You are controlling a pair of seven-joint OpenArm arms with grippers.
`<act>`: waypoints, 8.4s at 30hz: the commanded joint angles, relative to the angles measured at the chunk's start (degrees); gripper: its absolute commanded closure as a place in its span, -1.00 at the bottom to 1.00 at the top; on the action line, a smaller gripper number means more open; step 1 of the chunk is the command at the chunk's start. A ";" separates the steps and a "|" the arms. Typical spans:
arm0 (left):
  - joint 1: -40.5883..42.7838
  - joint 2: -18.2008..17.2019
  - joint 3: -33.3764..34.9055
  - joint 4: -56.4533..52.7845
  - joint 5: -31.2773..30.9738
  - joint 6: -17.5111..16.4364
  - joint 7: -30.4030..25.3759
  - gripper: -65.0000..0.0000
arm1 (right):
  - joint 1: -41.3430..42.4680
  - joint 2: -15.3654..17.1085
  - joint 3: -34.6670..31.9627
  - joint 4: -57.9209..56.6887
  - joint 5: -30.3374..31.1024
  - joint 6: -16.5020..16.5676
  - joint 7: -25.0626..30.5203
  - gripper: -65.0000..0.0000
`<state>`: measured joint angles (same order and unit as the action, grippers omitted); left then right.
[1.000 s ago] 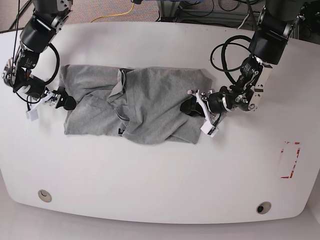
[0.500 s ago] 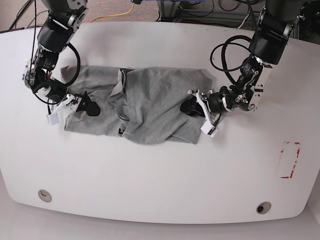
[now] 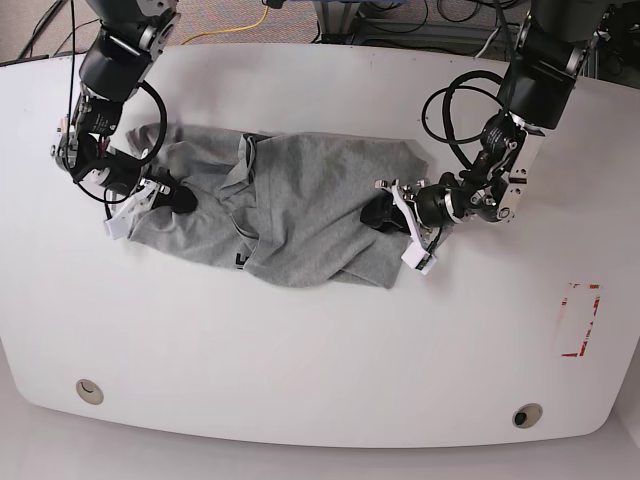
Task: Layout the t-shirt on the table in an organized manner, then fold the t-shirt properly
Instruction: 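Release the shirt end with the right gripper and move it outward, then grasp the shirt end with the right gripper and fold it toward the left gripper, then press the folded end onto the bundle with the right gripper beside the left gripper, then release the bundle with the left gripper and move it outward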
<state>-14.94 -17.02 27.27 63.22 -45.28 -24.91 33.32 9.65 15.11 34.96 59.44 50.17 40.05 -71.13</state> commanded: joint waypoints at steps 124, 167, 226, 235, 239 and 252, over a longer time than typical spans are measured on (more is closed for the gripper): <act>3.20 2.38 0.12 -0.14 3.65 2.62 3.03 0.65 | 15.10 -23.86 -41.25 31.15 -7.05 -15.48 0.76 -0.51; 3.20 2.38 0.03 3.90 3.65 2.53 1.01 0.65 | 21.34 -11.38 -67.62 30.36 -6.79 -15.57 0.67 -0.51; 10.68 -3.51 -39.44 24.30 4.00 2.53 4.35 -0.06 | 11.49 -6.72 -51.88 35.99 -6.61 -15.04 0.23 -0.51; 11.55 -4.83 -41.55 28.16 4.09 2.53 6.46 -0.06 | 8.42 -8.83 -51.88 35.99 -6.79 -15.04 1.29 -0.51; 11.47 -4.92 -41.55 28.16 3.83 2.53 8.39 -0.06 | 8.06 -9.00 -52.06 35.72 -6.88 -15.04 1.99 -0.51; 11.73 -5.01 -41.90 30.54 3.65 2.53 8.83 -0.06 | 8.24 -11.03 -52.23 28.25 -6.88 -15.04 4.80 -0.51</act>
<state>-2.50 -21.17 -14.00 91.85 -40.93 -22.28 43.53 16.56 4.36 -17.30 88.12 41.95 24.86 -69.08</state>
